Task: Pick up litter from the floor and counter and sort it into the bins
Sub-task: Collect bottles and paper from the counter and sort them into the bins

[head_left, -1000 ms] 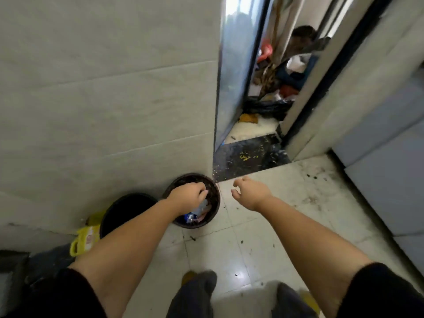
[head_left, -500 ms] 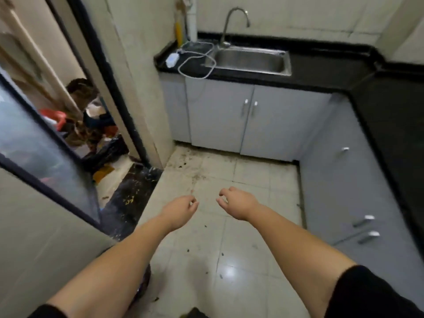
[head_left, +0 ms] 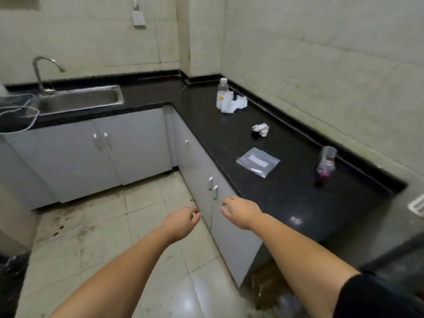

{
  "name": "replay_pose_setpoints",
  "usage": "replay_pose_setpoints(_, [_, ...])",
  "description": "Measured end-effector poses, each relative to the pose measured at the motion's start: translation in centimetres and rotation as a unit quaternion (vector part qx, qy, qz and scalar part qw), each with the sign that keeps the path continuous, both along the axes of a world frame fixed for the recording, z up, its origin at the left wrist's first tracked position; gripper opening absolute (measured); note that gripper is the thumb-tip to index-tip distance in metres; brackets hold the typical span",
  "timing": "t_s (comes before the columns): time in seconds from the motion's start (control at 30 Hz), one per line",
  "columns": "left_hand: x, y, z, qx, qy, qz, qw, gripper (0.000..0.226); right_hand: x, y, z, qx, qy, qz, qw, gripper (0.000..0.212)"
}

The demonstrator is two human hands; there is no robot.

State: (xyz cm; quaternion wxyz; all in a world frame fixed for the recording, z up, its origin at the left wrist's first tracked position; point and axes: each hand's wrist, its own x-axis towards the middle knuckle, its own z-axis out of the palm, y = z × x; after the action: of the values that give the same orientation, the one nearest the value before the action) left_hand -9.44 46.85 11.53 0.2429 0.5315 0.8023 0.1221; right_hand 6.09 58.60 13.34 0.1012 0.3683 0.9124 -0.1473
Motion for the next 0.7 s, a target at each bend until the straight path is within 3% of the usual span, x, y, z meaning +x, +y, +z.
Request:
replay_pose_setpoints(0.23, [8.2, 10.1, 1.6, 0.000, 0.017, -0.123, 0.992, 0.034, 10.9, 6.3, 1.5, 0.021, 0.023, -0.135, 0.990, 0.040])
replay_pose_setpoints(0.47, [10.3, 18.8, 1.5, 0.005, 0.031, -0.183, 0.983, 0.033, 15.3, 13.2, 0.7, 0.029, 0.038, -0.250, 0.967, 0.038])
replay_pose_setpoints(0.7, [7.7, 29.7, -1.4, -0.039, 0.075, -0.237, 0.968, 0.063, 15.7, 22.4, -1.0, 0.064, 0.012, -0.379, 0.923, 0.038])
